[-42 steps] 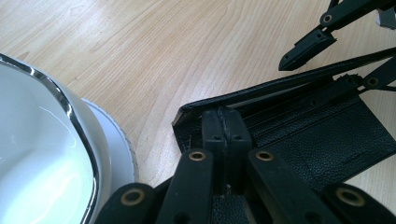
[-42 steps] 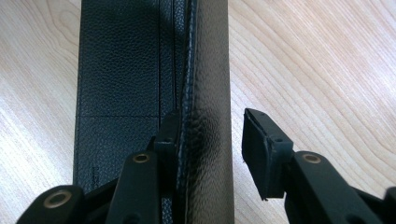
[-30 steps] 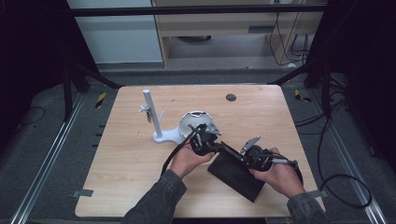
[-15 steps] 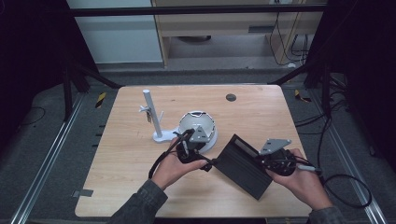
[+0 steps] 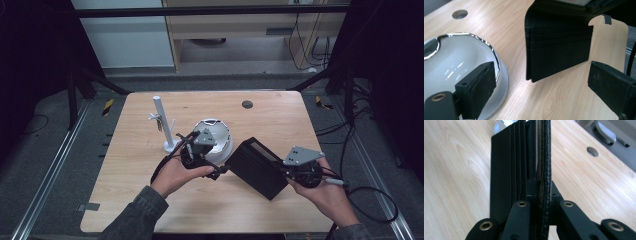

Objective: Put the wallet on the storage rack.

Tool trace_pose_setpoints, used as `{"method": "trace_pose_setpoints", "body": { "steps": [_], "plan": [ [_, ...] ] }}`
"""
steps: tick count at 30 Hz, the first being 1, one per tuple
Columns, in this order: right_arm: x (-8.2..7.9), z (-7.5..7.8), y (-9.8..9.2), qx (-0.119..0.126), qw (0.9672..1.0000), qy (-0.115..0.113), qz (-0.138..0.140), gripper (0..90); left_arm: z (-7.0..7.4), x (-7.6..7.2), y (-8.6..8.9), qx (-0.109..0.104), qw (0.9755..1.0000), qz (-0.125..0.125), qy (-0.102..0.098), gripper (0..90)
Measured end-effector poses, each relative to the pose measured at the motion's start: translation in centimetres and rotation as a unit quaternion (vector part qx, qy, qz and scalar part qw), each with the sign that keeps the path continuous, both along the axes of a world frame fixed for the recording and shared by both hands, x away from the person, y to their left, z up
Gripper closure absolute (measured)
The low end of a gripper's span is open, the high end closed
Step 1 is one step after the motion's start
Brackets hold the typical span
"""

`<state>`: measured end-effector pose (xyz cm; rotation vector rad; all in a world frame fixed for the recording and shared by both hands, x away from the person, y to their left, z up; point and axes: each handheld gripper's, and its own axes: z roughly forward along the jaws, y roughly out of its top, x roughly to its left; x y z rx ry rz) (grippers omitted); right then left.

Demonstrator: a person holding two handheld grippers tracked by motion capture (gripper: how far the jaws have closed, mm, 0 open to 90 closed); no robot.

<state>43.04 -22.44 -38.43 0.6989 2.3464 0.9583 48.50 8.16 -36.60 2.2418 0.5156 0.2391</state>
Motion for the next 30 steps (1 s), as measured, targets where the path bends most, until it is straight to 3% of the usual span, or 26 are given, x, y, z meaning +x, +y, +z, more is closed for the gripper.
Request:
{"method": "trace_pose_setpoints", "body": {
  "steps": [13, 24, 30],
  "plan": [
    [0.2, 1.9, 0.0, 0.036, 0.9991, -0.02, 0.013, 84.6, 0.6, 0.3, -1.2, -0.005, 0.9996, -0.023, -0.017, 7.6],
    [0.2, 2.5, 0.3, 0.063, 0.9973, -0.028, 0.027, 84.6, 0.7, 0.9, -1.1, -0.023, 0.9994, -0.021, -0.014, 8.1],
    [0.1, 2.7, 0.7, 0.068, 0.9966, -0.031, 0.035, 84.6, 0.4, 1.4, -1.2, -0.021, 0.9995, -0.02, -0.011, 9.5]
  ]
}}
